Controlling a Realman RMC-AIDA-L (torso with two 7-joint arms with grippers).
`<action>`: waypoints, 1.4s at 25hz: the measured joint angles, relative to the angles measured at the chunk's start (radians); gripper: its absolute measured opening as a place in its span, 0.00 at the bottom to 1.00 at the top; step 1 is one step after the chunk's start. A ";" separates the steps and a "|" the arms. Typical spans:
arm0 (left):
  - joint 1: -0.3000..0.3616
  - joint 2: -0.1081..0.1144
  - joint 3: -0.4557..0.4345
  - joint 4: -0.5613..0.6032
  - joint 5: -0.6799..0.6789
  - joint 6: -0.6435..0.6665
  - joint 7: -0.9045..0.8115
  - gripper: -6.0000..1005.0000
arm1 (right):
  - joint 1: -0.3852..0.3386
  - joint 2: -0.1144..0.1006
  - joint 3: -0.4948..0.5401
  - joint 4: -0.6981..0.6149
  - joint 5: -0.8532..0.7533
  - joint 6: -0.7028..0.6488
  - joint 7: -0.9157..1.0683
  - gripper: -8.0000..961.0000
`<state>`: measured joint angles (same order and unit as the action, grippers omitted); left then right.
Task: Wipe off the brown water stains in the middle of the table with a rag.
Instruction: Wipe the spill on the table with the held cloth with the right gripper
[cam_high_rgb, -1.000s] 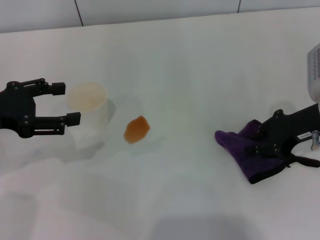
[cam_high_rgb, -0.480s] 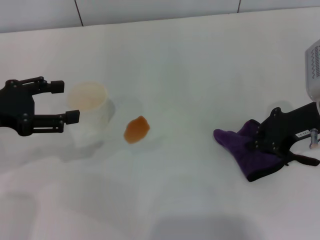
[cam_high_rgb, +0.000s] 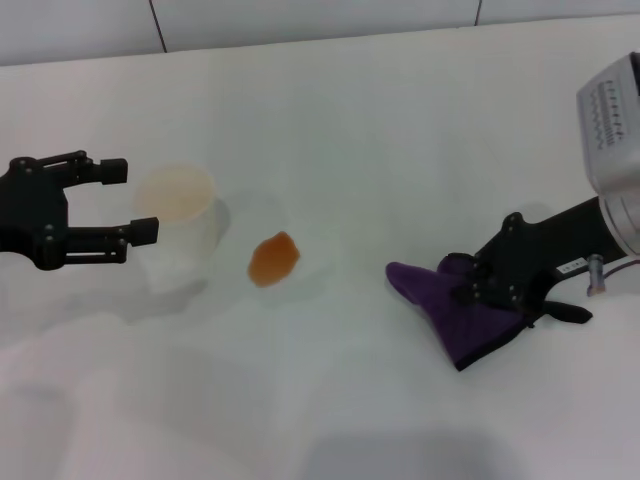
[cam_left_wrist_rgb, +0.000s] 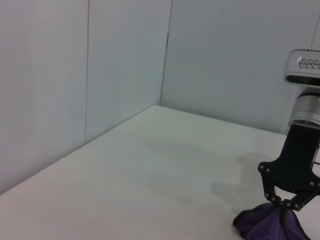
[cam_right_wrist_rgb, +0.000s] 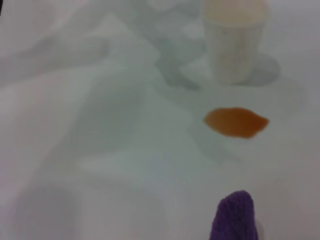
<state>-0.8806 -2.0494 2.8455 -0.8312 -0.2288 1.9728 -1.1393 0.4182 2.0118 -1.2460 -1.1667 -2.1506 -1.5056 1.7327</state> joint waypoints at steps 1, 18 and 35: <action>0.000 0.000 0.000 0.000 -0.001 0.000 0.000 0.87 | 0.004 0.000 -0.010 0.000 0.003 0.001 0.005 0.08; -0.009 -0.001 0.000 -0.005 -0.002 0.002 -0.002 0.87 | 0.119 0.007 -0.254 0.008 0.036 0.118 0.098 0.08; -0.011 -0.003 0.002 -0.002 -0.001 0.000 0.003 0.87 | 0.286 0.010 -0.438 0.056 0.037 0.177 0.212 0.08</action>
<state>-0.8913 -2.0526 2.8471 -0.8330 -0.2299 1.9726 -1.1364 0.7039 2.0219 -1.6843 -1.1110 -2.1140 -1.3290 1.9442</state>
